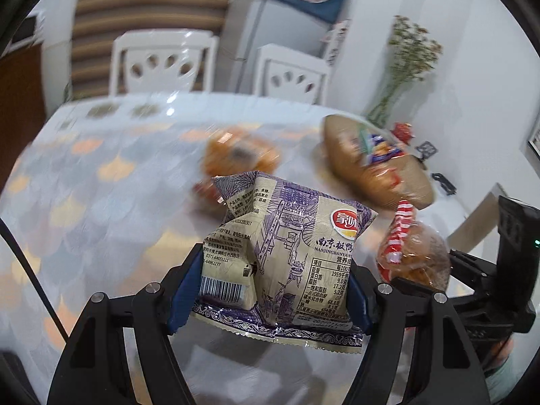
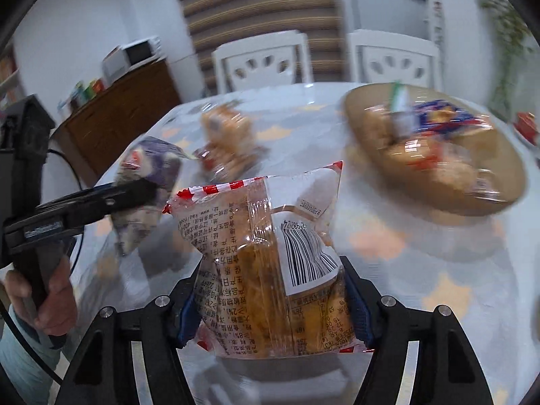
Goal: Organize snacks
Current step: 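Carry both bags over the amber bowl and open both grippers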
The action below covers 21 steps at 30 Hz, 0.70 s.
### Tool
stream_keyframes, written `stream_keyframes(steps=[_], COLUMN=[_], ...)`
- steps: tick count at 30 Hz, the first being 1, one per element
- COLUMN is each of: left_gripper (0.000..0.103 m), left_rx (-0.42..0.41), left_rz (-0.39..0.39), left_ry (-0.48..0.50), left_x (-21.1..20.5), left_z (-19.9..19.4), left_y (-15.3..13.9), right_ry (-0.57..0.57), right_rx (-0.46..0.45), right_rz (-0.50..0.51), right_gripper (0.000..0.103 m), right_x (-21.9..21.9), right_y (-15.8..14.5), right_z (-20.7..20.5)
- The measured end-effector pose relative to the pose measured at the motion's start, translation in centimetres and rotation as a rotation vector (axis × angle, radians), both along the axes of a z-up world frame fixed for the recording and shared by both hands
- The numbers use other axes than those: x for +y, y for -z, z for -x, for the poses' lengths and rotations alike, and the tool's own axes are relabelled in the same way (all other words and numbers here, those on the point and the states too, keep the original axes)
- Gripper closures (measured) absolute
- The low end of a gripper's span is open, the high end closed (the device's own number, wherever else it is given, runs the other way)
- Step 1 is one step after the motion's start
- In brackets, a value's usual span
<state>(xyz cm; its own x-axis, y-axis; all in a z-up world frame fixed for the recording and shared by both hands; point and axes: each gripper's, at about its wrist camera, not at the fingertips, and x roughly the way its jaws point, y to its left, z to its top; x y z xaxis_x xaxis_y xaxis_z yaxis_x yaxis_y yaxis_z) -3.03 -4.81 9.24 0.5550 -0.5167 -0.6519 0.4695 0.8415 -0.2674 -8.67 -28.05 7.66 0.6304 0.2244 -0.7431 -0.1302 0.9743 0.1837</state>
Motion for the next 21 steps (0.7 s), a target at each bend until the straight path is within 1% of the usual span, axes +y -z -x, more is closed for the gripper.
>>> stream_keyframes(steps=[6, 10, 15, 21], left_gripper=[0.032, 0.032, 0.032, 0.032], left_rx=[-0.069, -0.094, -0.085, -0.066], left_rz=[-0.017, -0.008, -0.003, 0.003], left_ry=[0.106, 0.158, 0.192, 0.213], left_x=[-6.0, -10.5, -15.3, -19.4], left_z=[-1.1, -3.5, -6.2, -8.3], left_y=[-4.5, -6.7, -7.7, -7.6], right_ry=[0.156, 0.282, 0.459, 0.583], right_rx=[-0.067, -0.106, -0.105, -0.075], right_rz=[-0.013, -0.026, -0.063, -0.136], right_gripper=[0.034, 0.034, 0.034, 0.034], right_x=[-5.8, -9.7, -14.1, -17.6], right_y=[-4.6, -7.7, -10.0, -10.2], right_z=[0.6, -0.5, -2.3, -4.6])
